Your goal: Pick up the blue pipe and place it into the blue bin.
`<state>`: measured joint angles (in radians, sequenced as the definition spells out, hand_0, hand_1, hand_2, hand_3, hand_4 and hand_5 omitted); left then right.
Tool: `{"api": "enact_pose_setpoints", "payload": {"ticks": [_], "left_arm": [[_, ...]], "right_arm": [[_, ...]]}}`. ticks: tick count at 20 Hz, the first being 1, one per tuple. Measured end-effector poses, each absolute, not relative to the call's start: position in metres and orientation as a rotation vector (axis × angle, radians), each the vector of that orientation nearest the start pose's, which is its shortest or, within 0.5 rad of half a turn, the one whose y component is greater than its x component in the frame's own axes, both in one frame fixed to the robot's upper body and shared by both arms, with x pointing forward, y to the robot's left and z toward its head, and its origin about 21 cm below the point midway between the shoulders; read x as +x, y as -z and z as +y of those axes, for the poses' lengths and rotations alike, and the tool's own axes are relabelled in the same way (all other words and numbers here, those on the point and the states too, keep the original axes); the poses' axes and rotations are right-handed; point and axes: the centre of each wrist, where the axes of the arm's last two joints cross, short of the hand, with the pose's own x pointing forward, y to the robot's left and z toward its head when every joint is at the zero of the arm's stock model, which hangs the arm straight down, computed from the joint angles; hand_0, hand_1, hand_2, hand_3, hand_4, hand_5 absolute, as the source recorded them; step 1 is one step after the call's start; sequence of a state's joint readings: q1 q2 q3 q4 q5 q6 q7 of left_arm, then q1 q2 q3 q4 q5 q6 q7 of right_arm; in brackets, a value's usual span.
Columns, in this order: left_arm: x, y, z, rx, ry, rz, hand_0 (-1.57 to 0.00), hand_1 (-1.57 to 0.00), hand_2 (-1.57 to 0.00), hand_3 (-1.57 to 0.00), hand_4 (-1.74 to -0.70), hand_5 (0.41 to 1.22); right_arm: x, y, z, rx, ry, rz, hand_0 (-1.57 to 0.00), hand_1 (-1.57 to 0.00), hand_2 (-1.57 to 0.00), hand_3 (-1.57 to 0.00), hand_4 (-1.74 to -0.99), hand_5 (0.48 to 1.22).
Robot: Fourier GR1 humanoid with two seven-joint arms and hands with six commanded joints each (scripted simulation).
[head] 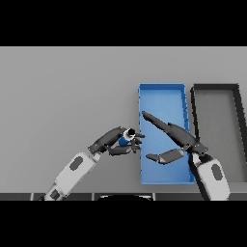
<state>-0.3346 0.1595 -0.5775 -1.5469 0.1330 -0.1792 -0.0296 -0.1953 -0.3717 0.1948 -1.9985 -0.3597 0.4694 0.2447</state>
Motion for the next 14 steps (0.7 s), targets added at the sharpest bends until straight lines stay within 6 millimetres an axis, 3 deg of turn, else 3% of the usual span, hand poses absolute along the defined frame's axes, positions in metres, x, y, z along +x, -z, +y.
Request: {"api": "enact_pose_setpoints", "payload": {"ticks": [6, 7, 14], "left_arm": [[0.269, -0.053, 0.1, -0.637, 0.806, -1.659, -1.57, -1.57, -1.57, -1.45, -1.73, 1.221], [0.269, -0.049, 0.107, -0.645, 0.807, -1.669, -1.57, -1.57, -1.57, -1.47, -1.73, 1.221], [0.274, -0.05, 0.106, -0.677, 0.808, -1.65, -1.57, -1.57, -1.57, -1.51, -1.73, 1.221]], "right_arm": [[0.262, -0.173, -0.181, 0.601, -1.058, -1.714, 0.0, 0.0, 0.0, 0.0, -1.27, 0.53], [0.262, -0.172, -0.176, 0.622, -1.09, -1.704, 0.0, 0.0, 0.0, 0.0, -1.26, 0.531], [0.278, -0.176, -0.134, 0.673, -1.153, -1.65, 0.0, 0.0, -0.01, 0.0, -1.223, 0.512]]}}
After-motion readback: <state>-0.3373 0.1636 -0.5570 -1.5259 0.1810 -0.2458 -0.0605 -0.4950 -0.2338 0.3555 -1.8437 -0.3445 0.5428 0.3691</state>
